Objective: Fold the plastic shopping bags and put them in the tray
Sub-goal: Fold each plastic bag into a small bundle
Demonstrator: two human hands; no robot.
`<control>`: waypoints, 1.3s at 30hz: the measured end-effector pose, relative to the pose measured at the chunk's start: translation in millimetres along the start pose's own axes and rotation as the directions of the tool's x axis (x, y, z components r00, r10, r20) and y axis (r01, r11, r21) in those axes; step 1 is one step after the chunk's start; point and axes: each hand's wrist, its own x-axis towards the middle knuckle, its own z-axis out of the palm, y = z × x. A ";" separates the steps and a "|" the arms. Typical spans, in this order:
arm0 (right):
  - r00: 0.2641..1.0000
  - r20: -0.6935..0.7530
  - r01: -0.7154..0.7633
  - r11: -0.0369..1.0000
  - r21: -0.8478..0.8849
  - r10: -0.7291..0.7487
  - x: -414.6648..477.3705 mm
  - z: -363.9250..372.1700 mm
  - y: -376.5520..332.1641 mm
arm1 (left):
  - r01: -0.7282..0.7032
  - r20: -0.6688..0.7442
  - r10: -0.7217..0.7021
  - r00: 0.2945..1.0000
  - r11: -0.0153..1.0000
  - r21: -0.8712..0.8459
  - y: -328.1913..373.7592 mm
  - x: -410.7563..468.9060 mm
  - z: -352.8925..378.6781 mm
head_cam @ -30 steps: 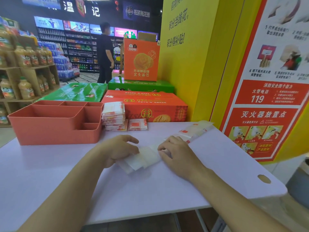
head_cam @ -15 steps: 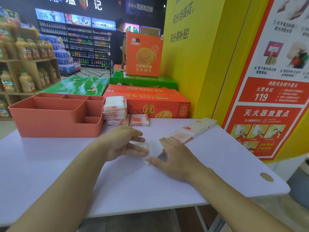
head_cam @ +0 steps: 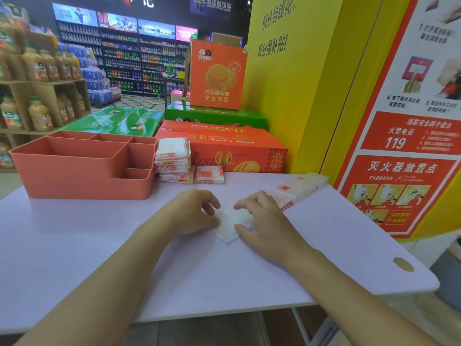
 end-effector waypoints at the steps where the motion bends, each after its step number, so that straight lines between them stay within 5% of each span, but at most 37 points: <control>1: 0.999 -0.009 0.035 0.999 -0.033 -0.036 -0.4 1.0 0.9 | -0.016 -0.005 0.016 1.000 1.000 0.018 -0.8 0.1 0.8; 9: 0.989 0.142 0.059 0.993 -0.105 -0.043 -7.1 -7.8 5.7 | -0.073 -0.027 0.073 0.997 0.997 -0.008 -3.8 2.6 4.5; 12: 0.987 0.156 0.073 0.987 -0.144 -0.050 -7.3 -10.3 3.9 | -0.005 -0.062 -0.010 0.998 0.973 -0.231 -2.8 4.9 2.9; 18: 0.991 0.108 0.099 0.982 -0.158 -0.082 -8.1 -10.2 3.7 | 0.101 0.084 -0.061 0.995 0.757 -0.646 -1.5 4.0 -0.1; 24: 0.990 0.142 -0.011 0.999 0.037 0.006 -6.6 -14.3 6.1 | -0.003 0.161 0.089 0.983 0.883 -0.470 -8.3 1.5 -1.3; 29: 0.974 0.178 -0.188 0.938 0.290 0.141 -3.9 -19.1 14.0 | -0.131 0.044 0.155 0.987 0.930 -0.342 -6.2 3.1 2.4; 36: 0.978 0.205 -0.104 0.911 0.400 0.021 -7.2 -27.5 7.5 | -0.205 -0.103 0.178 0.979 0.892 -0.403 0.3 4.9 4.0; 39: 0.997 0.081 -0.044 0.939 0.341 0.017 -6.6 -23.4 8.5 | -0.230 -0.112 0.201 0.973 0.849 -0.476 4.3 4.1 3.9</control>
